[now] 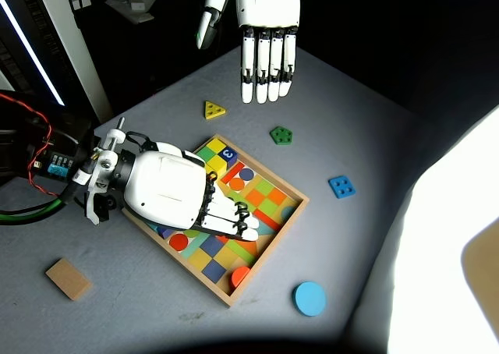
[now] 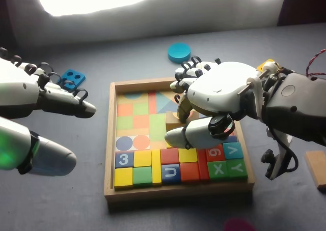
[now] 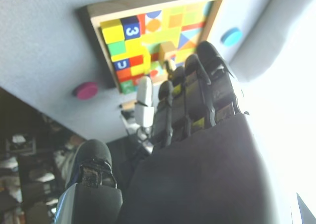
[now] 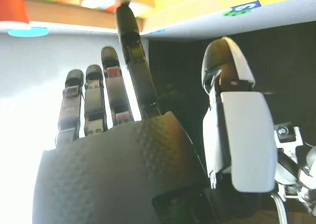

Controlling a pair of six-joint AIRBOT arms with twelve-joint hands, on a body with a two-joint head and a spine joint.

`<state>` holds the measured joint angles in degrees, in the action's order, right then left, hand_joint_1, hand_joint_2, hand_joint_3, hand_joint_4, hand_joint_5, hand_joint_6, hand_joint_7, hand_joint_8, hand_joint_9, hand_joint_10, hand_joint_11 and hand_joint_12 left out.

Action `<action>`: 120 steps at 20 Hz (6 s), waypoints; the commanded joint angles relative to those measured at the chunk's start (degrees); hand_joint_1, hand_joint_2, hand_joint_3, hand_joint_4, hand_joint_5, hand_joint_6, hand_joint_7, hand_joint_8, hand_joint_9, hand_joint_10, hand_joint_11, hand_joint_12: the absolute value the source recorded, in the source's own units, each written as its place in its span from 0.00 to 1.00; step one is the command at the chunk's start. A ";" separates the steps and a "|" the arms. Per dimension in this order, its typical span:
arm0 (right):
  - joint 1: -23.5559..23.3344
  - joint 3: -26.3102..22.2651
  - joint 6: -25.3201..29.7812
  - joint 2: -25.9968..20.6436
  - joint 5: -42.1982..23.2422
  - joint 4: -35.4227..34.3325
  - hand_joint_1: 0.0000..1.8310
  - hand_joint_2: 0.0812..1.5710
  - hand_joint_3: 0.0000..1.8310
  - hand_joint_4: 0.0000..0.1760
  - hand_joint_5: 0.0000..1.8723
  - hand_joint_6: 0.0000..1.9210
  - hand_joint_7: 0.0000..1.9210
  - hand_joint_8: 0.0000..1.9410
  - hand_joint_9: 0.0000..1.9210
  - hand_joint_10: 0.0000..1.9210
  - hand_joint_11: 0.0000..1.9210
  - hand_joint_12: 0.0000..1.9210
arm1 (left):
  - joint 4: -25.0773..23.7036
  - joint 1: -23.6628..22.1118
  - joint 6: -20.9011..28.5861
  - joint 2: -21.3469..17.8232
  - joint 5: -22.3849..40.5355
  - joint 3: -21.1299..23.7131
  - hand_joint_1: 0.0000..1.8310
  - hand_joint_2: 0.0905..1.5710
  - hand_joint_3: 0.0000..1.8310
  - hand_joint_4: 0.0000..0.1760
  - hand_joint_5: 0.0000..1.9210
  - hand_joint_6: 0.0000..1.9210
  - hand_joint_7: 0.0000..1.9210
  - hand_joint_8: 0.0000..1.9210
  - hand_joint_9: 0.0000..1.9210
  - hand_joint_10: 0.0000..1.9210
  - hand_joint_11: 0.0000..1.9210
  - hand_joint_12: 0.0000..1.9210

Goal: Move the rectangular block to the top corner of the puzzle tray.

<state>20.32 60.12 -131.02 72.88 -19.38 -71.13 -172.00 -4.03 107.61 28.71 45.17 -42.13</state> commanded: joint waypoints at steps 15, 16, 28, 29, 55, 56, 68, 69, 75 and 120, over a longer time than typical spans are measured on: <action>0.44 2.42 -1.65 -0.29 -1.54 1.65 0.00 0.74 0.00 0.00 0.38 0.06 0.11 0.00 0.00 0.00 0.00 0.00 | -0.57 -1.65 0.13 -0.10 -4.65 -0.10 0.00 0.76 0.00 0.08 0.07 0.00 0.09 0.00 0.10 0.00 0.00 0.34; 0.44 3.07 -1.54 -0.23 -1.24 1.65 0.01 0.74 0.00 0.00 0.38 0.06 0.11 0.00 0.00 0.00 0.00 0.00 | -0.57 -1.65 0.13 -0.10 -4.65 -0.10 0.00 0.75 0.00 0.09 0.07 0.00 0.10 0.00 0.10 0.00 0.00 0.34; -2.22 0.20 3.01 -2.05 -1.96 7.01 0.00 0.75 0.00 0.00 0.37 0.06 0.09 0.00 0.00 0.00 0.00 0.00 | -0.57 -1.46 0.13 -0.10 -4.65 -0.21 0.00 0.75 0.00 0.12 0.08 0.00 0.10 0.00 0.10 0.00 0.00 0.33; -2.14 -0.83 2.93 -2.73 -1.54 7.01 0.00 0.75 0.00 0.00 0.37 0.06 0.09 0.00 0.00 0.00 0.00 0.00 | -0.57 -1.47 0.13 -0.10 -4.65 -0.20 0.00 0.75 0.00 0.12 0.08 0.00 0.10 0.00 0.10 0.00 0.00 0.33; 0.73 -2.60 3.05 -5.67 1.25 7.01 0.00 0.75 0.00 0.00 0.37 0.06 0.10 0.00 0.00 0.00 0.00 0.00 | -0.57 -1.57 0.13 -0.10 -3.93 -0.26 0.00 0.75 0.00 0.13 0.07 0.00 0.09 0.00 0.09 0.00 0.00 0.32; 0.79 -2.45 3.09 -5.65 1.35 7.01 0.00 0.75 0.00 0.00 0.37 0.06 0.10 0.00 0.00 0.00 0.00 0.00 | -0.57 -1.57 0.13 -0.10 -3.93 -0.27 0.00 0.75 0.00 0.12 0.10 0.01 0.11 0.00 0.11 0.00 0.00 0.36; 1.69 -1.56 2.70 -5.35 1.82 7.02 0.00 0.75 0.00 0.00 0.38 0.06 0.10 0.01 0.00 0.00 0.00 0.00 | -0.57 -1.59 0.14 -0.10 -3.93 -0.39 0.00 0.75 0.00 0.13 0.08 0.00 0.10 0.00 0.10 0.00 0.00 0.32; 1.82 -1.03 2.83 -5.27 2.01 7.02 0.00 0.75 0.00 0.00 0.37 0.06 0.10 0.01 0.00 0.00 0.00 0.00 | -0.57 -1.59 0.14 -0.10 -3.93 -0.41 0.00 0.75 0.00 0.13 0.09 0.00 0.11 0.00 0.10 0.00 0.00 0.33; 1.88 2.80 3.62 -4.00 2.05 7.02 0.00 0.75 0.00 0.00 0.37 0.06 0.09 0.00 0.00 0.00 0.00 0.00 | -0.57 -1.60 0.14 -0.10 -3.93 -0.36 0.00 0.75 0.00 0.12 0.08 0.00 0.10 0.00 0.10 0.00 0.00 0.33; -10.48 -1.35 7.02 -12.72 -1.06 7.16 0.00 0.75 0.00 0.00 0.34 0.05 0.12 0.01 0.00 0.00 0.00 0.00 | -0.57 -2.31 -0.17 -0.08 -3.95 -0.36 0.00 0.75 0.00 0.13 0.08 0.00 0.10 0.00 0.10 0.00 0.00 0.36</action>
<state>10.81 58.67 -123.90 60.23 -16.99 -65.54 -172.00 -5.48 107.61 28.71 45.89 -42.37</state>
